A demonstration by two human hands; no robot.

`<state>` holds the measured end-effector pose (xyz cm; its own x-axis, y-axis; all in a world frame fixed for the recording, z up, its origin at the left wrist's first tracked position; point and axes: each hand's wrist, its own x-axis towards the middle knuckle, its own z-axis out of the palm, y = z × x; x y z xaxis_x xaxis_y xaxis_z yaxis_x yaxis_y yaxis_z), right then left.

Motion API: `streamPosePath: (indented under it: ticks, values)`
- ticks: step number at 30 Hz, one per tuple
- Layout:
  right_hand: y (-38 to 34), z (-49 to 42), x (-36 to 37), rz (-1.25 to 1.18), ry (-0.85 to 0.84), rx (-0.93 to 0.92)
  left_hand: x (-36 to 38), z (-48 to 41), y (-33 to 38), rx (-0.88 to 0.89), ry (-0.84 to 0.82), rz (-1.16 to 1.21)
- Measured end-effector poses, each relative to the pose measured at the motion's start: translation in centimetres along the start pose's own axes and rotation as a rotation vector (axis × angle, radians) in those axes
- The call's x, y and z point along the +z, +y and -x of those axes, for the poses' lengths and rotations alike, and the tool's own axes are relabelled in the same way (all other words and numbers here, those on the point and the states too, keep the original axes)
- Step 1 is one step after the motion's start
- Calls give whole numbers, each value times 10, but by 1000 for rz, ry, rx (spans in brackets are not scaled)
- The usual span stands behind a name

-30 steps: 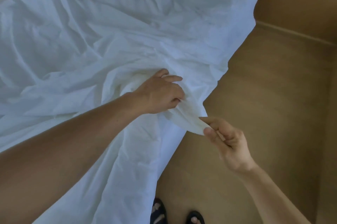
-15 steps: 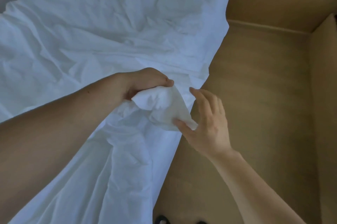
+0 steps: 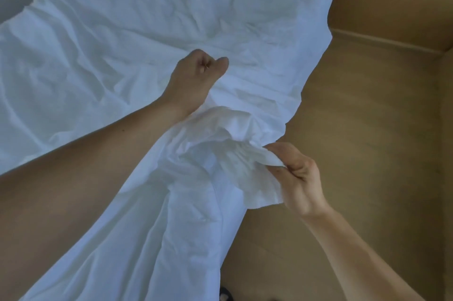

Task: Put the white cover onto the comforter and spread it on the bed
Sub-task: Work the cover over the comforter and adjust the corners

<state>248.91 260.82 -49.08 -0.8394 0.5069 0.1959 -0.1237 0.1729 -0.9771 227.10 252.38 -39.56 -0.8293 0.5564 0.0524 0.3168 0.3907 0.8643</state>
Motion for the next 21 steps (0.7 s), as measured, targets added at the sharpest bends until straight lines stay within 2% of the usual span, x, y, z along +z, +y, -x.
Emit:
streamPosePath:
  ticks: [1,2,4,5,6,7,9,11,14,17,19,21]
  values:
    - [-2,-1,-2,-48,0,45,-9,11,1,151,-28,55]
    - [-4,-4,-3,-51,21,52,-16,23,1,327,-100,14]
    - [-12,-12,-2,45,36,6,-19,44,-6,613,-317,-288]
    - [-16,-16,0,86,3,-6,-17,52,-10,664,-411,-460]
    - [-19,-18,2,96,-47,-5,-15,56,-13,656,-455,-550]
    - [-23,-19,1,104,-94,-8,-15,59,-9,588,-445,-519]
    - [-28,-15,-5,144,-174,-50,-20,56,5,387,-368,-294]
    - [-32,-10,-21,241,-223,-159,-27,48,22,269,-309,-294]
    - [-44,-9,-42,391,-191,-450,-36,42,38,174,-255,-318]
    - [-55,-15,-49,408,-137,-570,-44,33,43,96,-249,-365]
    - [-52,-19,-46,297,-49,-410,-41,28,47,138,-198,-485]
    - [-41,-32,-41,273,88,-57,-32,25,53,165,-175,-550]
